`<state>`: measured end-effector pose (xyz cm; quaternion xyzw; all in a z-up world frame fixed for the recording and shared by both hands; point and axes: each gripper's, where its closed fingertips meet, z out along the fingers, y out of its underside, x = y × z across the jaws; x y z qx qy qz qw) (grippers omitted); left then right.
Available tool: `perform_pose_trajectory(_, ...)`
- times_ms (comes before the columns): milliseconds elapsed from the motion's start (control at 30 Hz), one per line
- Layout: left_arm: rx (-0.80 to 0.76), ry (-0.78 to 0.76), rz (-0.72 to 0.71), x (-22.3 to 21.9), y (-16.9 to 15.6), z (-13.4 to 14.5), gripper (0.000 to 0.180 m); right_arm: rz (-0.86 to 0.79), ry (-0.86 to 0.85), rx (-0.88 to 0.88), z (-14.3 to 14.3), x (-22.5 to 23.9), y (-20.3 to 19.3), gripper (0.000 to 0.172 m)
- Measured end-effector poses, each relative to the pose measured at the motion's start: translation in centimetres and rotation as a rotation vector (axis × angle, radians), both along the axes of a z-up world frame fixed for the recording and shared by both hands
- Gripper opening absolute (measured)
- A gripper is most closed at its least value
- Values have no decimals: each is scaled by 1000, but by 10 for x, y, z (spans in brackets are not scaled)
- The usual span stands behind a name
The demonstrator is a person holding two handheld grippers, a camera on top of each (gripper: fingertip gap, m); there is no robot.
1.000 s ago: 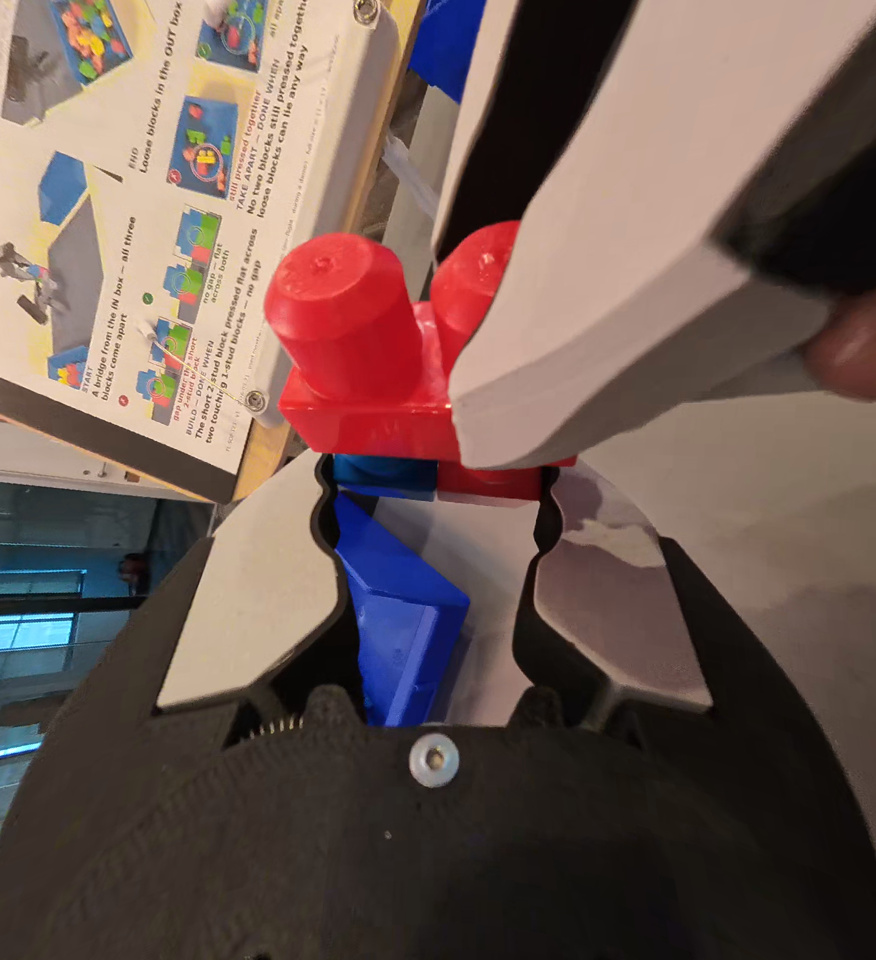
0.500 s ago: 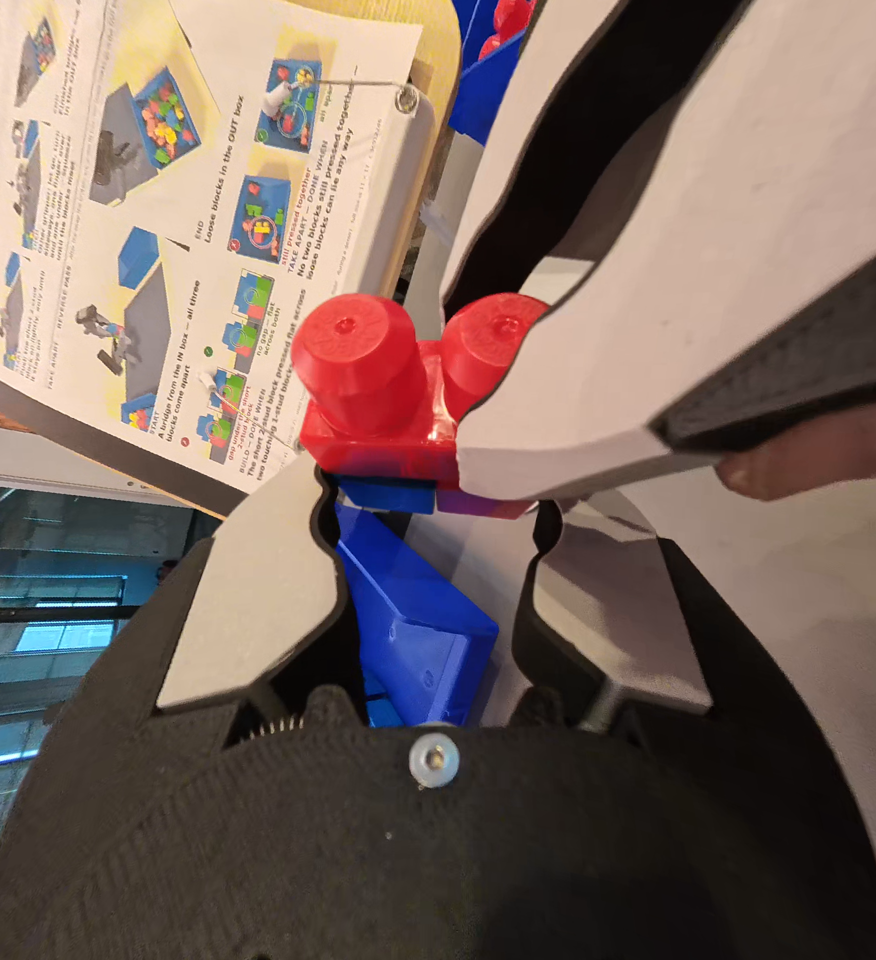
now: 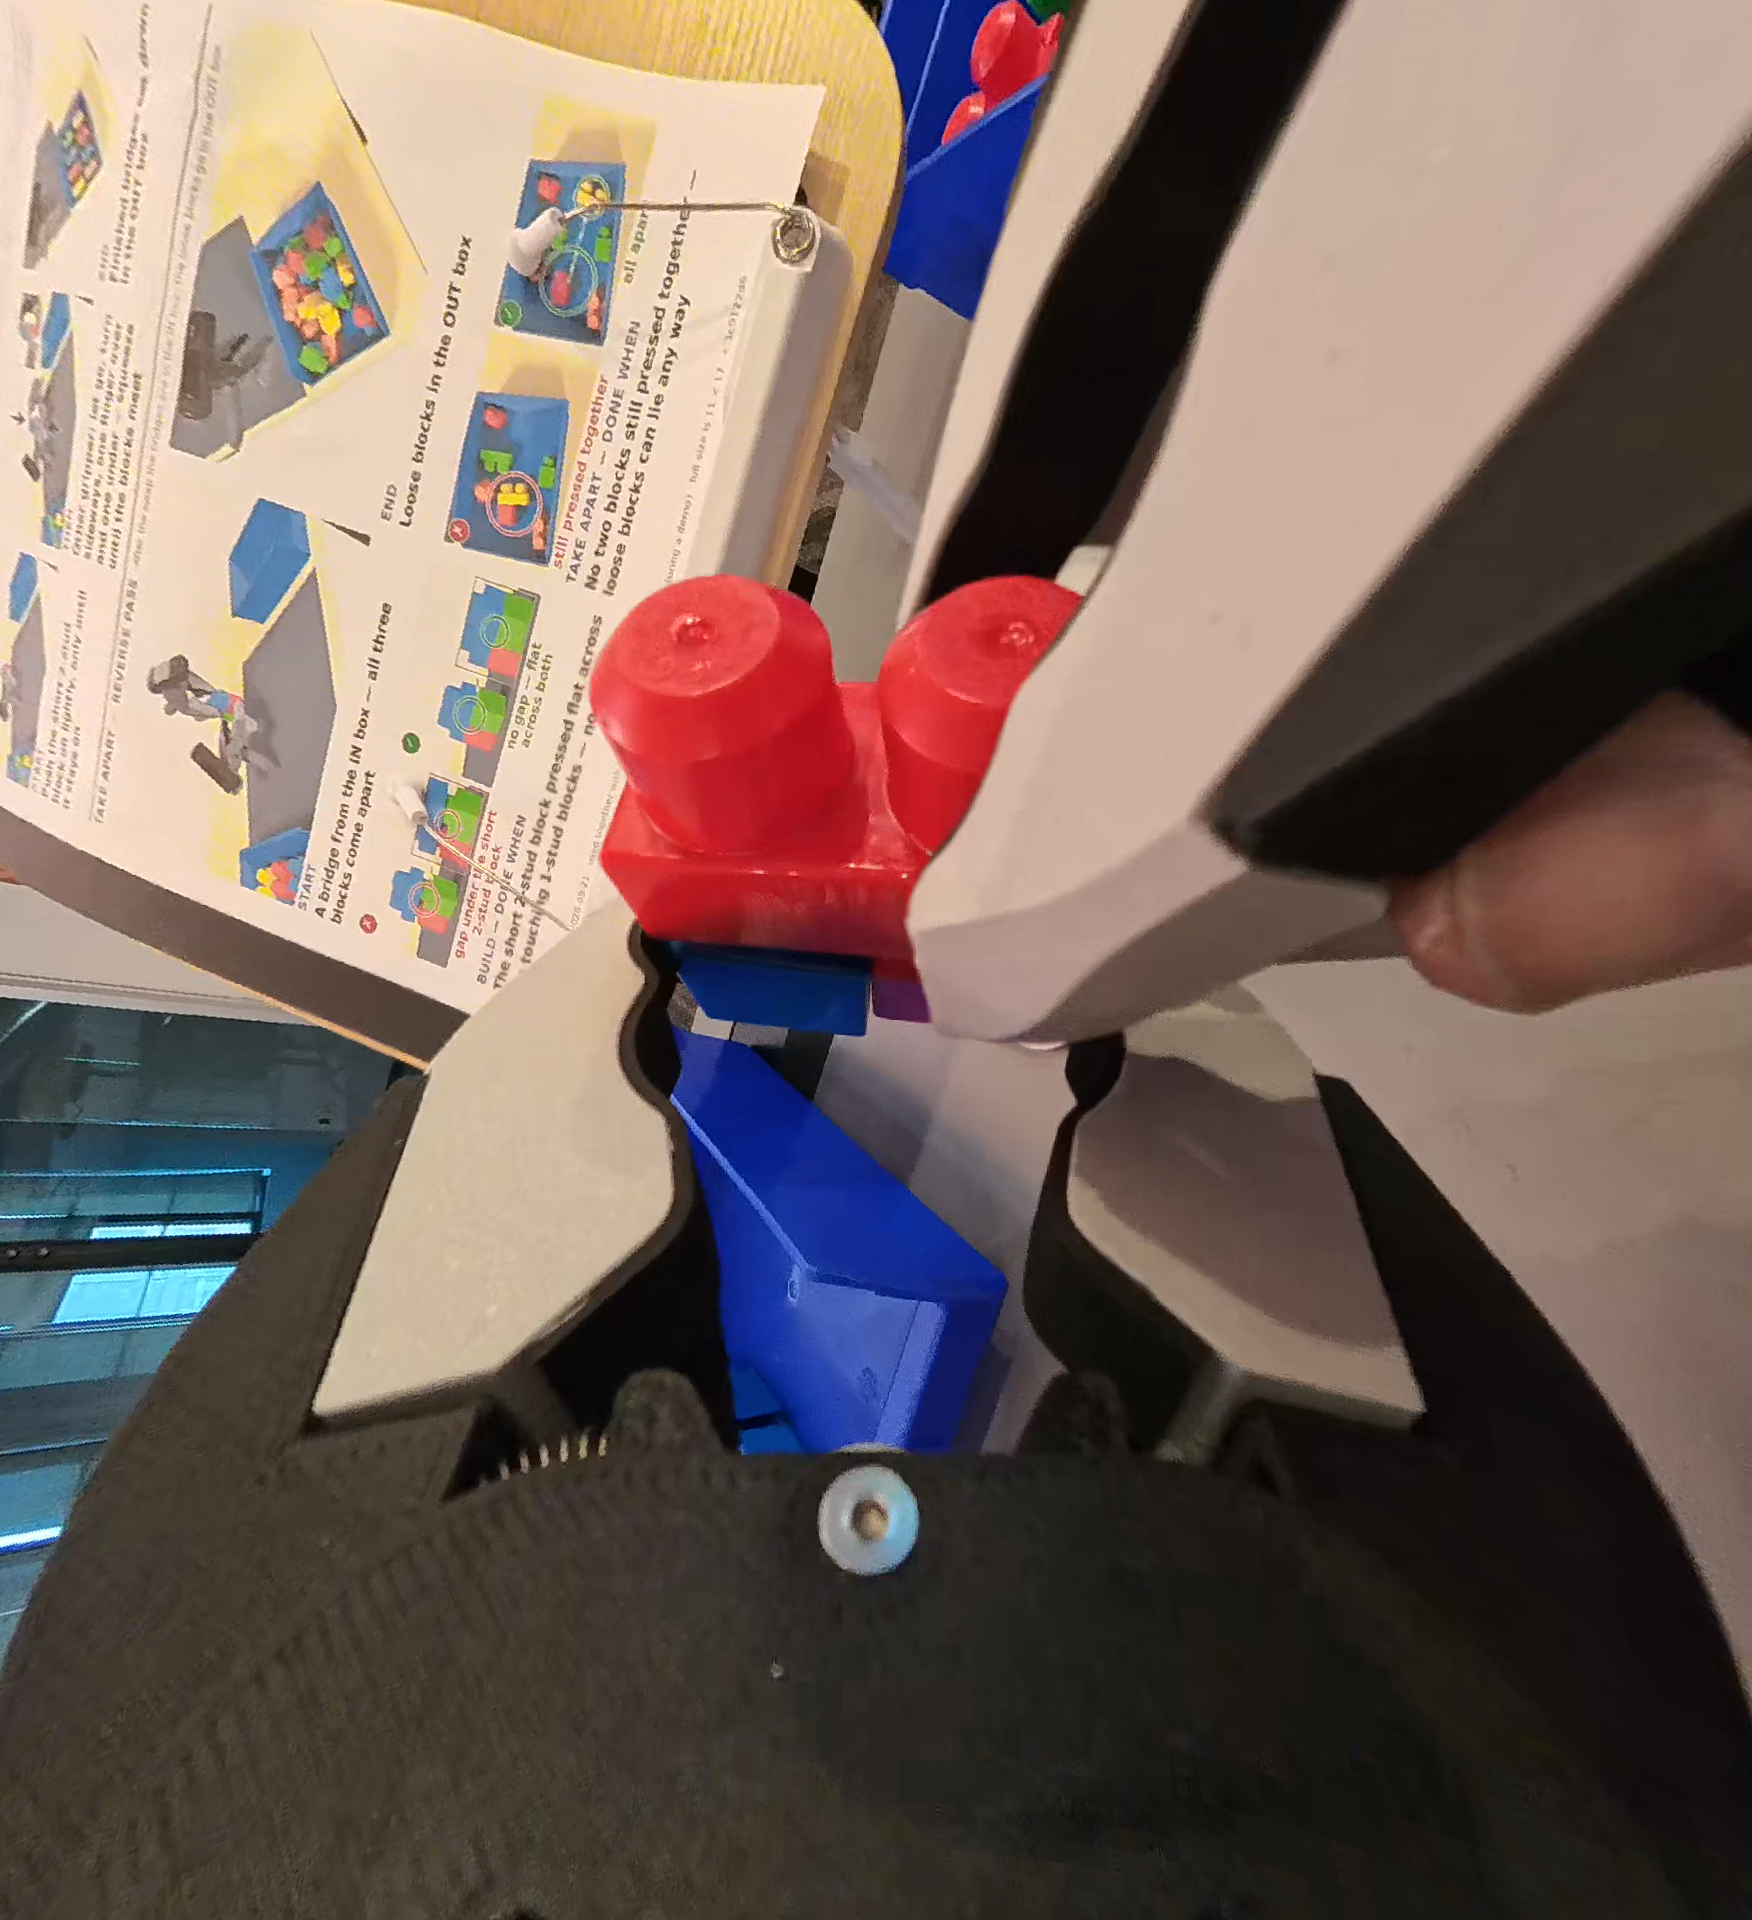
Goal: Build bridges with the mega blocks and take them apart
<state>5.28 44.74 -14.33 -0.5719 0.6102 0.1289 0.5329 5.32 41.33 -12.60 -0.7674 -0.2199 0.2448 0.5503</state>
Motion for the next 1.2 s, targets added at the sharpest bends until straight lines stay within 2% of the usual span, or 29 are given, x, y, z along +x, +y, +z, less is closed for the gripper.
perform_pose_trajectory(133,3,8,-3,1,1,-2,74,-18,6,25,13,11,-2,42)
perform_pose_trajectory(200,1,8,-3,2,0,-2,73,4,-10,-8,11,10,-3,33)
perform_pose_trajectory(333,12,4,-3,4,-1,1,73,-13,-29,-6,13,11,-2,31)
perform_pose_trajectory(567,45,-5,-5,5,-3,10,73,-61,25,90,21,13,-5,31)
perform_pose_trajectory(867,41,2,5,3,0,5,73,-47,34,77,18,11,-2,31)
perform_pose_trajectory(967,-21,-42,-26,5,-3,7,74,-4,72,121,37,14,-6,51)
perform_pose_trajectory(1067,-252,-156,-119,11,-14,2,73,65,30,199,60,25,-14,83)
perform_pose_trajectory(1133,-451,-238,-240,13,-27,4,74,183,-93,289,70,29,-25,98)
perform_pose_trajectory(1200,-600,-326,-298,10,-33,13,74,305,-298,374,67,30,-37,102)
